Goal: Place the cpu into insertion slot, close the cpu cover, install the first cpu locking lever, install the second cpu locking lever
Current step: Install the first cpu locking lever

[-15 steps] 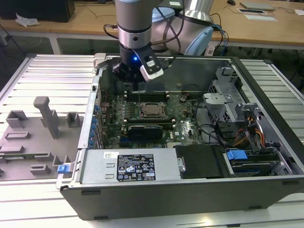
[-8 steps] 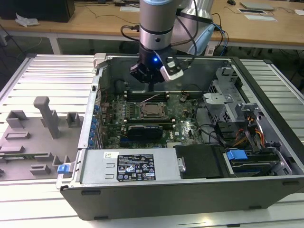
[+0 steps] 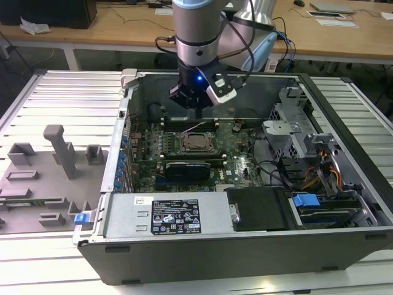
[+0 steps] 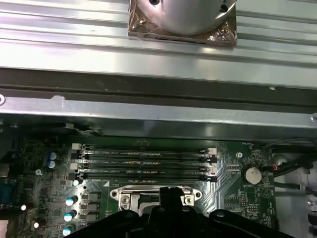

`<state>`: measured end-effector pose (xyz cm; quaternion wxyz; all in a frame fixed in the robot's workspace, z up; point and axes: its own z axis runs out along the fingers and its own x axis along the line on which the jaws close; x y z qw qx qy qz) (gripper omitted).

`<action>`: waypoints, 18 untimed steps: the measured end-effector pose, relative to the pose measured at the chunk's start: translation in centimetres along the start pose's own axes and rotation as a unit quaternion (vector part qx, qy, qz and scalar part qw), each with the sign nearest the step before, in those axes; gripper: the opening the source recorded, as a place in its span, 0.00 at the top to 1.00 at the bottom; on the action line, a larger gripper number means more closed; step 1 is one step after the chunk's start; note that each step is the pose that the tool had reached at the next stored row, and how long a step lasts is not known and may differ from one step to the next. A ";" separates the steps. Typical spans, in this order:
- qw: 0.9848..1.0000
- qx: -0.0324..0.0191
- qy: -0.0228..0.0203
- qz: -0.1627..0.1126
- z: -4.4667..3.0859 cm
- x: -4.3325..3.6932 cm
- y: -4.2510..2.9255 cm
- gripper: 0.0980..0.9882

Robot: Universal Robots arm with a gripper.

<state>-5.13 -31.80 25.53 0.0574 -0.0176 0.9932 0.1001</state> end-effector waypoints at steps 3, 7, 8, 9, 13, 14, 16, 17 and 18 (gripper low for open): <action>1.000 0.000 -0.009 -0.002 0.21 0.38 -0.04 0.99; 1.000 0.001 -0.022 -0.005 0.88 1.13 -0.16 0.99; 1.000 0.000 -0.022 -0.005 1.05 1.16 -0.19 0.99; 1.000 0.000 -0.023 -0.005 1.26 1.18 -0.23 0.99; 1.000 0.000 -0.023 -0.005 2.11 1.28 -0.39 0.99; 1.000 0.000 -0.023 -0.005 2.28 1.29 -0.41 0.99; 1.000 0.001 -0.023 -0.005 2.56 1.24 -0.42 0.99; 1.000 0.001 -0.023 -0.005 2.69 1.15 -0.40 0.99; 1.000 0.000 -0.023 -0.005 2.76 1.11 -0.38 0.99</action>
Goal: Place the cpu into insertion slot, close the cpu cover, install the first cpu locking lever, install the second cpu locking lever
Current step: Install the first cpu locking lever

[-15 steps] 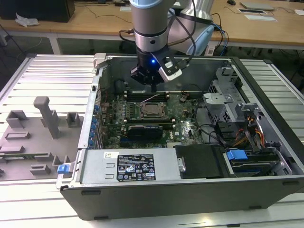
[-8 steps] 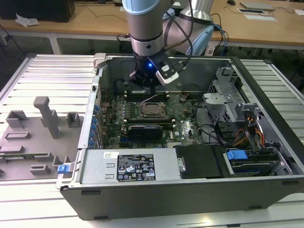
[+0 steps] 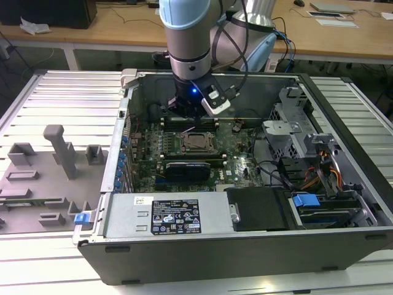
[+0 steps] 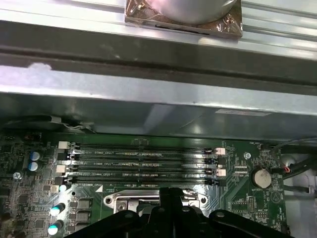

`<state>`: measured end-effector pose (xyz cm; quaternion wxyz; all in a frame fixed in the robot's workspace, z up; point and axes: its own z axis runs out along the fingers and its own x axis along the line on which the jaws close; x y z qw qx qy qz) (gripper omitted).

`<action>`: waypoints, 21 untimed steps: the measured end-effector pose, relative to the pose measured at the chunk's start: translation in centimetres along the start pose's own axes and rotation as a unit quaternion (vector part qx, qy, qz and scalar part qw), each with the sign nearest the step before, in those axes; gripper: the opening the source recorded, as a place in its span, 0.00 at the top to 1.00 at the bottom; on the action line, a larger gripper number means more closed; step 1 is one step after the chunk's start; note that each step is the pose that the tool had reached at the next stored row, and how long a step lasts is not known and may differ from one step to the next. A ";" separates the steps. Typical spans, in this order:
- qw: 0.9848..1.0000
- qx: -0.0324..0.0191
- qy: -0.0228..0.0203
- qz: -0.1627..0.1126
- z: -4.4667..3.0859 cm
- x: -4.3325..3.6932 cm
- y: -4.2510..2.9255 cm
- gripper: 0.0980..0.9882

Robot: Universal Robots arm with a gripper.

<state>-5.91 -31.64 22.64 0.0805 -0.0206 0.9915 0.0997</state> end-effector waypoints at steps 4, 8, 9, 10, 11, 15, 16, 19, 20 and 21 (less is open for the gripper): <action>1.000 0.000 0.000 0.000 0.35 -0.23 0.26 0.99; 1.000 0.000 0.000 0.000 0.54 -0.36 0.53 0.99; 1.000 0.000 0.000 0.000 0.54 -0.36 0.54 0.99; 1.000 0.000 0.000 0.000 0.54 -0.35 0.54 0.99; 1.000 0.000 0.000 0.000 0.54 -0.35 0.54 0.99; 1.000 0.002 -0.010 -0.002 0.64 -0.17 0.54 0.99; 1.000 0.002 -0.013 -0.002 0.67 -0.06 0.53 0.99; 1.000 0.004 -0.017 -0.002 0.84 0.26 0.50 0.99; 1.000 0.005 -0.018 0.001 0.92 0.28 0.48 0.99; 1.000 0.006 -0.019 0.005 0.99 0.29 0.47 0.99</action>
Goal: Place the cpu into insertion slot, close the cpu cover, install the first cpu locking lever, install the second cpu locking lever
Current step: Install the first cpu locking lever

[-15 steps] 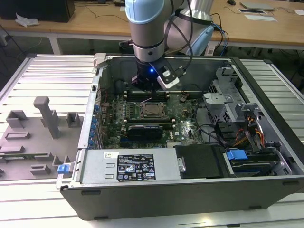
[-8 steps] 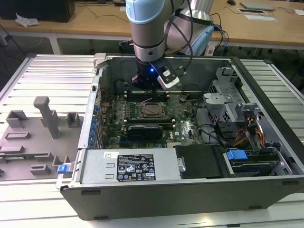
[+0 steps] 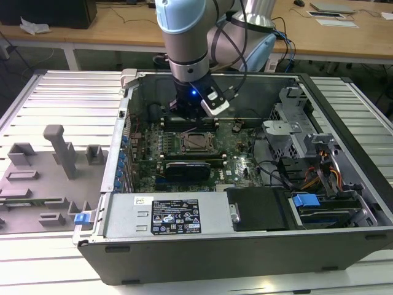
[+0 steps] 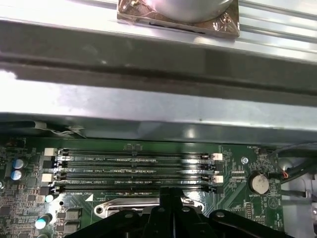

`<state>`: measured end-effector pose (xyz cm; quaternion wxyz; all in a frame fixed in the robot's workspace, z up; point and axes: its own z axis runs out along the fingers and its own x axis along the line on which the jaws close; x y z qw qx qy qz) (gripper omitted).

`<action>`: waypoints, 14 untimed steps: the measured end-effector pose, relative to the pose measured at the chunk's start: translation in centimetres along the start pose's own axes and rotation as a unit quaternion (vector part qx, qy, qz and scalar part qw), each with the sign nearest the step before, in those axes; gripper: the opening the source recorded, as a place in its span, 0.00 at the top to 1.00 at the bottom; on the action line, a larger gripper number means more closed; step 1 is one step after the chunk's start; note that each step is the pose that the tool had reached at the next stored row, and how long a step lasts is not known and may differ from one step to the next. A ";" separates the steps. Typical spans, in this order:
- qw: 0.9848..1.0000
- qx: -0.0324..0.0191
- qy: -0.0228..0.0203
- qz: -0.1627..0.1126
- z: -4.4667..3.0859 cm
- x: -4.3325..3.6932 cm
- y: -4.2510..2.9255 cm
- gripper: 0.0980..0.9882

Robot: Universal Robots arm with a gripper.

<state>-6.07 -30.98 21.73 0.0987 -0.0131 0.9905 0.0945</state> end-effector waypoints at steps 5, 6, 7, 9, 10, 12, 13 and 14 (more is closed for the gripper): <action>1.000 0.004 -0.004 0.020 0.24 0.05 0.04 0.99; 1.000 0.005 -0.004 0.022 0.27 0.05 0.08 0.99; 1.000 0.005 -0.005 0.025 0.31 0.06 0.13 0.99; 1.000 0.006 -0.006 0.029 0.40 0.07 0.30 0.99; 0.999 0.006 -0.006 0.030 0.44 0.07 0.37 0.99; 0.999 0.007 -0.007 0.034 0.56 0.08 0.69 0.99; 0.999 0.008 -0.007 0.036 0.59 0.08 0.78 0.99; 0.999 0.009 -0.008 0.039 0.65 0.09 0.82 0.99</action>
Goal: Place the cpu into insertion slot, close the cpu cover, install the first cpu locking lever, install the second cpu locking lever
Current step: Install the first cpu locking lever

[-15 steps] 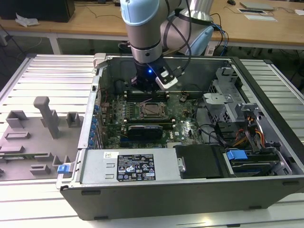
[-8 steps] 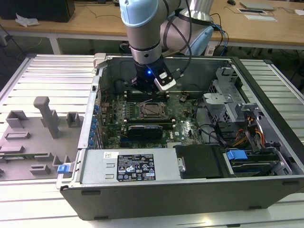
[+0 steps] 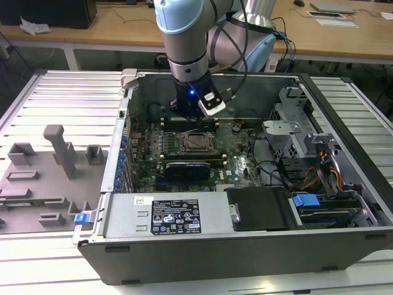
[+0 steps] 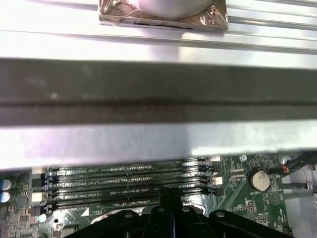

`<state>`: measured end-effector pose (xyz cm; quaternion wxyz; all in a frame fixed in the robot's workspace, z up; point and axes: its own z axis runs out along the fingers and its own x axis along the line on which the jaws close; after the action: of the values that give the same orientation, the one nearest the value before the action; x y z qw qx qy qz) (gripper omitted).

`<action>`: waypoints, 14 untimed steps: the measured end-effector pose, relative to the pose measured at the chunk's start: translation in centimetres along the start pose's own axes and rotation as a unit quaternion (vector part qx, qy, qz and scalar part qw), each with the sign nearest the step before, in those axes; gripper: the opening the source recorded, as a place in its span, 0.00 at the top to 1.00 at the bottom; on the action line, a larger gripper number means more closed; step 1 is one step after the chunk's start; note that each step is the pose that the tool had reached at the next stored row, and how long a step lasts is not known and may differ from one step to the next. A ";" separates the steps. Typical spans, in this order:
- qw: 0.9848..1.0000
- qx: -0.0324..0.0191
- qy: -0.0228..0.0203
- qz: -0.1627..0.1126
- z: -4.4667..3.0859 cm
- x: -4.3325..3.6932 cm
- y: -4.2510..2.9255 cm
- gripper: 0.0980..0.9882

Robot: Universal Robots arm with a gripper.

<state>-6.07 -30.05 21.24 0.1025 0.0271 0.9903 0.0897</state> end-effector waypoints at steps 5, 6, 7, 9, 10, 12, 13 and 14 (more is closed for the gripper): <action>0.999 0.009 -0.007 0.037 0.30 0.05 -0.02 0.99; 0.999 0.009 -0.007 0.039 0.32 0.06 0.03 0.99; 0.999 0.010 -0.008 0.042 0.36 0.07 0.09 0.99; 0.998 0.012 -0.010 0.053 0.46 0.09 0.26 0.99; 0.998 0.013 -0.011 0.057 0.50 0.10 0.29 0.99; 0.998 0.014 -0.012 0.063 0.55 0.12 0.35 0.99; 0.998 0.015 -0.013 0.066 0.57 0.12 0.38 0.99; 0.997 0.016 -0.013 0.069 0.60 0.13 0.40 0.99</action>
<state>-6.06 -29.54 20.71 0.1086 0.0980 0.9859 0.0808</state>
